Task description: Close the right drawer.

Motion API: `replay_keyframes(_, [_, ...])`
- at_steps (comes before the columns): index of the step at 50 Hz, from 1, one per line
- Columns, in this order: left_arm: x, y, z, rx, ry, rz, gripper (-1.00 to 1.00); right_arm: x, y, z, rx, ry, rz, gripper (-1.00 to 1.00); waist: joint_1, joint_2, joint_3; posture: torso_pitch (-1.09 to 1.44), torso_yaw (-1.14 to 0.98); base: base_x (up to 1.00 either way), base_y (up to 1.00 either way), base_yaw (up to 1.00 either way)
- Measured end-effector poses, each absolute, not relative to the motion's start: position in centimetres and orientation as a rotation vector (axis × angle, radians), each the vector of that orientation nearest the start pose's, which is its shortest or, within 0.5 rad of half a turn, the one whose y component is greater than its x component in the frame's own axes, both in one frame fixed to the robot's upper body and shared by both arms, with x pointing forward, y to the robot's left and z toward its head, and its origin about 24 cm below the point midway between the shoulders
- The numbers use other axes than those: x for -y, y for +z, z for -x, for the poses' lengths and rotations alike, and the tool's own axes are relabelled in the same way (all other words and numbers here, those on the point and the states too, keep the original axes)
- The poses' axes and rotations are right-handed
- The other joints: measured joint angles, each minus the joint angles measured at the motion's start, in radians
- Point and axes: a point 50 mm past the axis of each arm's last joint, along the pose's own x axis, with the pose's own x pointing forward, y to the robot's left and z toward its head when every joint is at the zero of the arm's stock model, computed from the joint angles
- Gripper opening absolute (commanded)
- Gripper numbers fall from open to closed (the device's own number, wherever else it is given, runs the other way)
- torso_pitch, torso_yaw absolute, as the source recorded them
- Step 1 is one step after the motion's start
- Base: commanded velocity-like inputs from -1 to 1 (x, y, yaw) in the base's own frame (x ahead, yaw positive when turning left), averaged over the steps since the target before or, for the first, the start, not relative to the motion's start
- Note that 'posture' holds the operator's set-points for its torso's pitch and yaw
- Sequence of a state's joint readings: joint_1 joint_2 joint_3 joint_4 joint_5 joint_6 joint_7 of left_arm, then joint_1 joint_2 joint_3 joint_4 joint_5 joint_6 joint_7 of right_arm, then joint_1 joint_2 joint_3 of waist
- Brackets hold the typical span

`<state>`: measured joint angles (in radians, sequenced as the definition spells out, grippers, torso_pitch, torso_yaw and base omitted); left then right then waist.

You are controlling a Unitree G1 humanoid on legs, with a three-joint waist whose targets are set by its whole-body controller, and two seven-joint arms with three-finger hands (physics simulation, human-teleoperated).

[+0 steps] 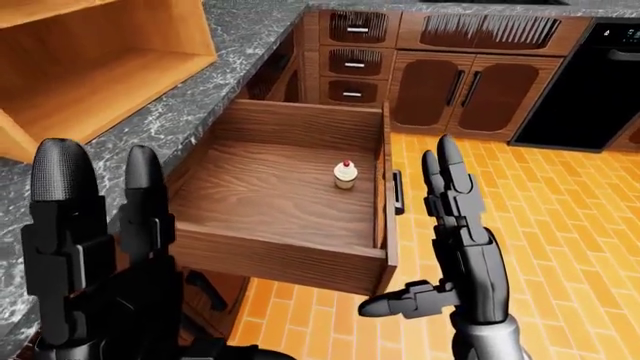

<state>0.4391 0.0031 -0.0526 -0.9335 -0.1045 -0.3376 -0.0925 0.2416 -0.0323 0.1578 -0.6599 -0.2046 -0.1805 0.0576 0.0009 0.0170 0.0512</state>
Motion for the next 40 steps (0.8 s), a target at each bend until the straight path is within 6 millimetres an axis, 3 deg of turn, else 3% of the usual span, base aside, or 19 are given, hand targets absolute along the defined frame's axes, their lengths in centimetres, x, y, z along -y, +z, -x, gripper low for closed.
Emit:
replay_keyframes(5, [-15.8,19.3,-12.5,0.852,-0.026,0.032,1.00,12.3,15.5,-18.1,0.608,0.135,0.190,1.00,0.006,-0.026,-0.007,0.00,0.00,0.06,0.00,0.00])
replay_keyframes(8, [-15.7,19.2,-12.6,0.849,-0.031,0.036,1.00,12.6,15.3,-18.3,0.595,0.126,0.186,1.00,0.008,-0.027,-0.019,0.00,0.00,0.00,0.00,0.00])
replay_keyframes(27, [-15.7,19.2,-12.5,0.847,-0.030,0.035,1.00,12.6,15.5,-18.2,0.591,0.126,0.180,1.00,0.010,-0.032,-0.020,0.00,0.00,0.00,0.00,0.00])
replay_keyframes(40, [-15.6,19.4,-12.5,0.847,-0.031,0.035,1.00,14.8,18.7,-17.7,0.672,0.019,0.183,1.00,0.009,-0.034,-0.025,0.00,0.00,0.00,0.00,0.00])
